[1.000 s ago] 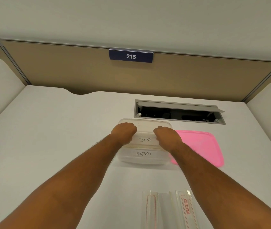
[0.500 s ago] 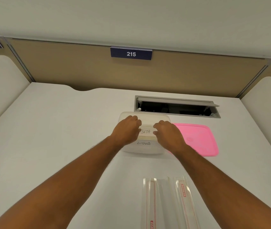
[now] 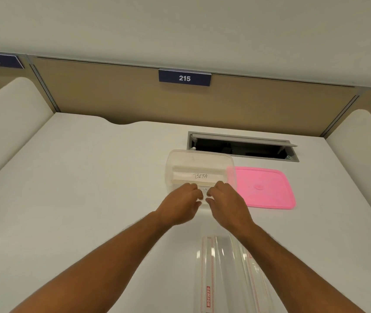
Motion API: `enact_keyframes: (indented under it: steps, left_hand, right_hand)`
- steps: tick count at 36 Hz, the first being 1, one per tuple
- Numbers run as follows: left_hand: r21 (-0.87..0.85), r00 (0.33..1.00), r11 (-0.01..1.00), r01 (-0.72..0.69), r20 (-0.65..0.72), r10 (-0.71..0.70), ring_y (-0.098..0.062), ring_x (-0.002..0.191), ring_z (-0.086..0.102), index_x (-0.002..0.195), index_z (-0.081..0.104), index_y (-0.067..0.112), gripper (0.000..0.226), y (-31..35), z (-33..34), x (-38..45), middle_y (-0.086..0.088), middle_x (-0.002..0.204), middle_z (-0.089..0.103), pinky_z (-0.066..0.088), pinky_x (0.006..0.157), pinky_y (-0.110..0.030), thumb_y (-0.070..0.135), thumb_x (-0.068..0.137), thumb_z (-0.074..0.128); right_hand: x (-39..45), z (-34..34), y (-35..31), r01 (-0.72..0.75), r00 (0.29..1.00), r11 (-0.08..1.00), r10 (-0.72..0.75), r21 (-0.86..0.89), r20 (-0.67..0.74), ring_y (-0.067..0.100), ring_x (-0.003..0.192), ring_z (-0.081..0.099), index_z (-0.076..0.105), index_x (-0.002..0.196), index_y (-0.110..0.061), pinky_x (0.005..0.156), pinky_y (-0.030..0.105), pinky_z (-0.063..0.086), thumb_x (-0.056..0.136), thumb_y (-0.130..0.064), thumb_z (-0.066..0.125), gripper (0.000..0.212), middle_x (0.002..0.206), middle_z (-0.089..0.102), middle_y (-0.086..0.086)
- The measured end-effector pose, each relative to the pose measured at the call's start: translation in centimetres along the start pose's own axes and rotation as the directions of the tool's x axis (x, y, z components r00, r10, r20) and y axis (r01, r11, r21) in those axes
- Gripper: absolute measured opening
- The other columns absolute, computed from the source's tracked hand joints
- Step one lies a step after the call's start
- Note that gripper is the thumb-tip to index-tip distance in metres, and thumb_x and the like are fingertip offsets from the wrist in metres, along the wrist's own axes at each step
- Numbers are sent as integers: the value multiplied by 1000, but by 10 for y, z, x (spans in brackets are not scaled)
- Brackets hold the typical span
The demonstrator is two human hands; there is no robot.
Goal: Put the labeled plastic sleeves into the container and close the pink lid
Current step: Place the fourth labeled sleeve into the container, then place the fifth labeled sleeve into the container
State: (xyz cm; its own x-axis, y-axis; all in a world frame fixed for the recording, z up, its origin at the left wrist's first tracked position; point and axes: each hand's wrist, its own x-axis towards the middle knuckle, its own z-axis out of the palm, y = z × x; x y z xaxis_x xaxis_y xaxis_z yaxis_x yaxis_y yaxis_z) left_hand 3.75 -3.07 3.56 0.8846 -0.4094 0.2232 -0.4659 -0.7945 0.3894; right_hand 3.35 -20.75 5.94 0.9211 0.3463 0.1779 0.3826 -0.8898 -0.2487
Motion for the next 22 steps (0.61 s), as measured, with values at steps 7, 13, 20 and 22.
enact_keyframes:
  steps: [7,13,20,22]
  left_hand:
    - [-226,947,954,198,295,-127,-18,107,60,117,66,12,23,14,21,-22,-1,117,66,46,90,-26,16,98,54]
    - [-287,919,930,231,377,-112,-16,116,59,122,66,11,29,15,29,-35,-2,127,66,42,95,-19,11,101,46]
    - [-343,897,898,276,426,-113,-11,109,62,118,68,15,24,15,32,-41,2,118,70,44,94,-20,18,102,50]
    - [-358,891,885,296,438,-121,-9,106,62,117,69,17,24,14,32,-43,4,116,71,46,94,-22,18,102,51]
  right_hand:
    - [-22,10,-7,-48,988,999,48,-6,144,16,85,57,69,104,-19,71,31,52,97,-21,54,16,98,60,-2]
    - [-37,15,-5,-88,974,996,87,-5,207,17,86,59,67,105,-20,71,28,48,97,-23,55,15,100,62,-2]
    - [-47,17,-4,-109,972,994,110,-16,209,16,83,60,69,102,-18,73,31,53,99,-24,53,18,97,63,-1]
    - [-48,17,-3,-114,972,993,113,-7,206,16,83,61,70,102,-18,75,32,55,100,-25,52,19,98,64,-1]
